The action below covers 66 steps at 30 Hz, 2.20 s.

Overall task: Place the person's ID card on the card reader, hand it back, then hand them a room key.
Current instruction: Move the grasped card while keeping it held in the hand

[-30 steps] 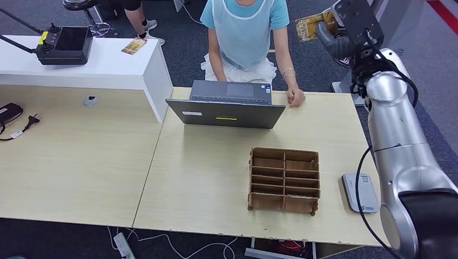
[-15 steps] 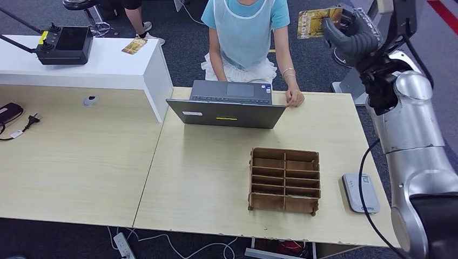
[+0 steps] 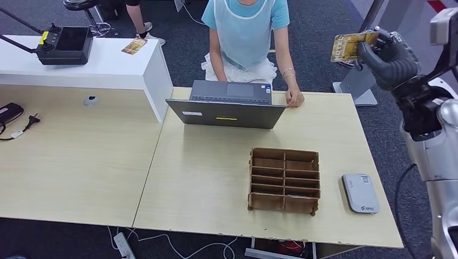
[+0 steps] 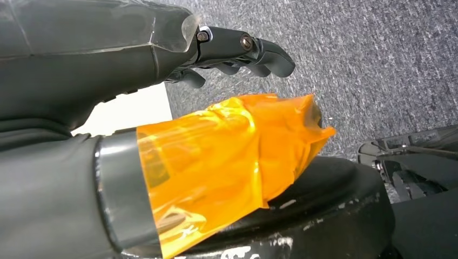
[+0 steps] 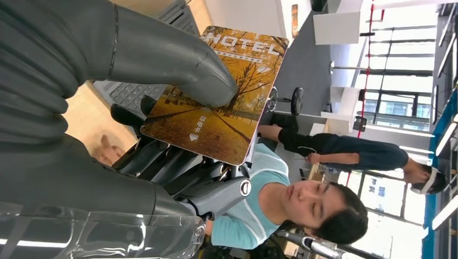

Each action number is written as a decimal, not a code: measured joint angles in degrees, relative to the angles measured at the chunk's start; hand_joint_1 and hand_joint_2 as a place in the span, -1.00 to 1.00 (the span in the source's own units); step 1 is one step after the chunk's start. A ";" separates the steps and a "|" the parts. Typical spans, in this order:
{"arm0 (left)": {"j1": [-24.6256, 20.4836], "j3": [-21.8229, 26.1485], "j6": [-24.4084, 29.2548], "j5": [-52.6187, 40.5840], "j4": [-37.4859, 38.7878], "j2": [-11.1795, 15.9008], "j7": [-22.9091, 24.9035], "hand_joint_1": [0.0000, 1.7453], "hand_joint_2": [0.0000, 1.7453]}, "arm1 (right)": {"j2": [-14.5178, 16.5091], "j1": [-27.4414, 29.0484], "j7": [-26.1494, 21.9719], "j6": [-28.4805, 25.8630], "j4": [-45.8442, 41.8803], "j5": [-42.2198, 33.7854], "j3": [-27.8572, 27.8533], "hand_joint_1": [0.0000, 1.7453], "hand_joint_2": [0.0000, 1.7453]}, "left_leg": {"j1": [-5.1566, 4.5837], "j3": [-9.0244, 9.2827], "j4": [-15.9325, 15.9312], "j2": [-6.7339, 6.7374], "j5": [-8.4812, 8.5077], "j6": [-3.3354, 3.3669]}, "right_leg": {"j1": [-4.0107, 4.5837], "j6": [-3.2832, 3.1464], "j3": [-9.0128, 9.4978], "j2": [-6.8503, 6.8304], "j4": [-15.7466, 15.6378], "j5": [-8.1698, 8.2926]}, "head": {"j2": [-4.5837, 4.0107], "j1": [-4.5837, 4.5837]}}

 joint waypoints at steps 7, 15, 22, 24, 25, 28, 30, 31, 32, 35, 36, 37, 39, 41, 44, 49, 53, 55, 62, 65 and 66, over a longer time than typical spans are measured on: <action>0.10 0.48 0.32 0.32 -0.01 0.09 -0.19 -1.00 -1.00 | -6.97 10.25 -2.89 1.41 -6.49 -1.08 -3.44 1.00 1.00 | -0.02 -0.05 0.00 0.00 -0.05 0.06 | -0.01 0.01 0.00 -0.01 -0.02 -0.01 | 0.00 0.00; 0.09 0.50 0.42 0.04 0.00 0.32 -1.06 -1.00 -1.00 | -10.80 17.67 -2.93 2.31 -9.71 -0.62 -7.46 1.00 1.00 | -0.01 -0.02 0.00 0.00 -0.05 0.07 | -0.01 0.01 0.00 -0.01 -0.02 0.00 | 0.00 -0.01; 0.09 0.53 0.39 0.07 -0.01 0.32 -1.07 -1.00 -1.00 | -11.87 22.64 -3.01 2.20 -10.55 2.05 -9.46 1.00 1.00 | -0.01 -0.03 -0.01 0.01 -0.05 0.07 | -0.01 0.01 0.00 0.01 -0.02 -0.01 | 0.00 0.01; 0.09 0.53 0.40 -0.14 0.00 0.34 -0.94 -1.00 -1.00 | -12.01 23.87 -2.98 2.43 -10.48 2.03 -9.90 1.00 1.00 | -0.01 -0.03 -0.01 0.01 -0.05 0.07 | -0.01 0.01 0.00 0.00 -0.02 -0.01 | 0.00 0.00; 0.09 0.53 0.39 -0.30 0.00 0.36 -0.87 -1.00 -1.00 | -12.09 24.43 -2.96 2.68 -10.41 1.96 -10.08 1.00 1.00 | -0.02 -0.04 -0.01 0.01 -0.05 0.07 | -0.01 0.01 0.00 0.00 -0.02 -0.01 | 0.00 0.00; 0.09 0.53 0.38 -0.66 -0.01 0.41 -0.70 -1.00 -1.00 | -12.40 25.67 -2.87 3.56 -9.90 1.55 -10.48 1.00 1.00 | -0.02 -0.03 -0.01 0.02 -0.05 0.07 | -0.01 0.01 -0.01 0.01 -0.02 -0.01 | 0.00 0.00; 0.09 0.53 0.38 -0.81 -0.01 0.45 -0.67 -1.00 -1.00 | -12.65 26.14 -2.78 4.21 -9.23 1.14 -10.81 1.00 1.00 | -0.02 -0.03 -0.01 0.02 -0.05 0.07 | -0.01 0.01 -0.01 0.01 -0.02 -0.01 | 0.00 0.00; 0.09 0.53 0.39 -0.88 0.00 0.46 -0.67 -1.00 -1.00 | -12.77 26.33 -2.78 4.52 -8.84 0.99 -10.99 1.00 1.00 | -0.02 -0.03 -0.01 0.02 -0.05 0.07 | -0.01 0.01 0.00 0.01 -0.02 -0.01 | 0.00 0.00; 0.09 0.53 0.39 -0.91 0.00 0.48 -0.67 -1.00 -1.00 | -12.89 26.54 -2.82 4.76 -8.45 0.88 -11.15 1.00 1.00 | -0.02 -0.03 -0.01 0.02 -0.05 0.07 | -0.01 0.01 0.00 0.01 -0.02 -0.01 | 0.00 -0.01; 0.09 0.53 0.40 -0.92 0.00 0.52 -0.67 -1.00 -1.00 | -13.13 27.28 -3.01 5.16 -7.30 0.83 -11.53 1.00 1.00 | -0.02 -0.02 -0.01 0.02 -0.05 0.07 | -0.01 0.01 0.00 0.01 -0.02 -0.01 | 0.00 -0.01; 0.09 0.53 0.40 -0.92 0.00 0.53 -0.67 -1.00 -1.00 | -13.17 27.54 -3.05 5.17 -6.91 0.83 -11.61 1.00 1.00 | -0.01 -0.02 -0.01 0.02 -0.05 0.07 | -0.01 0.01 0.00 0.02 -0.02 -0.01 | 0.00 -0.01; 0.09 0.53 0.40 -0.92 0.00 0.54 -0.67 -1.00 -1.00 | -13.18 27.82 -3.09 5.15 -6.50 0.83 -11.70 1.00 1.00 | -0.01 -0.02 -0.01 0.02 -0.05 0.07 | -0.01 0.01 0.00 0.02 -0.02 -0.01 | 0.00 0.00; 0.09 0.53 0.40 -0.92 0.00 0.54 -0.67 -1.00 -1.00 | -13.20 28.56 -3.24 5.09 -5.62 0.83 -12.05 1.00 1.00 | -0.01 -0.02 -0.01 0.02 -0.05 0.07 | -0.01 0.01 0.00 0.01 -0.02 -0.01 | 0.00 0.01; 0.10 0.53 0.41 -0.91 0.00 0.53 -0.67 -1.00 -1.00 | -13.24 29.44 -3.45 5.02 -4.89 0.83 -12.52 1.00 1.00 | -0.02 -0.03 -0.01 0.02 -0.05 0.07 | -0.01 0.00 0.00 0.00 -0.02 -0.01 | 0.00 0.00; 0.09 0.53 0.46 -0.92 0.00 0.55 -0.66 -1.00 -1.00 | -13.33 30.84 -3.58 5.05 -4.08 0.71 -13.18 1.00 1.00 | -0.02 -0.03 -0.01 0.02 -0.06 0.07 | -0.01 0.01 -0.01 0.01 -0.02 -0.01 | 0.00 0.00; 0.10 0.53 0.66 -1.03 0.00 0.54 -0.60 -1.00 -1.00 | -13.33 34.06 -3.56 5.21 -3.41 0.42 -14.62 1.00 1.00 | -0.02 -0.04 -0.01 0.01 -0.06 0.07 | -0.01 0.02 0.00 -0.01 -0.02 -0.03 | 0.00 0.00; 0.09 0.53 0.77 -1.38 -0.01 0.54 -0.60 -1.00 -1.00 | -13.32 36.36 -3.56 5.14 -3.31 1.26 -15.64 1.00 1.00 | -0.02 -0.04 -0.01 0.02 -0.06 0.08 | -0.01 0.02 0.00 0.00 -0.02 -0.03 | 0.00 -0.01; 0.09 0.53 0.80 -1.43 -0.01 0.54 -0.59 -1.00 -1.00 | -13.31 36.95 -3.46 5.06 -3.27 2.19 -15.92 1.00 1.00 | -0.02 -0.03 -0.01 0.02 -0.06 0.08 | -0.01 0.02 0.00 0.01 -0.02 -0.03 | 0.00 0.00; 0.08 0.53 0.81 -0.93 0.00 0.54 -0.60 -1.00 -1.00 | -13.31 37.57 -2.11 4.32 -2.58 5.47 -16.00 1.00 1.00 | -0.02 -0.02 -0.01 0.03 -0.06 0.08 | -0.01 0.02 0.00 0.01 -0.02 -0.03 | 0.00 0.00; 0.08 0.53 0.81 -0.75 0.00 0.54 -0.60 -1.00 -1.00 | -13.31 37.74 -1.94 4.28 -2.20 5.85 -16.00 1.00 1.00 | -0.02 -0.03 -0.01 0.03 -0.06 0.08 | -0.01 0.02 0.00 0.01 -0.02 -0.03 | 0.00 -0.01; 0.08 0.53 0.81 -0.75 0.00 0.54 -0.60 -1.00 -1.00 | -13.31 37.77 -1.92 4.29 -2.11 5.90 -16.00 1.00 1.00 | -0.02 -0.03 -0.01 0.03 -0.06 0.08 | -0.01 0.02 0.00 0.01 -0.02 -0.03 | 0.00 -0.01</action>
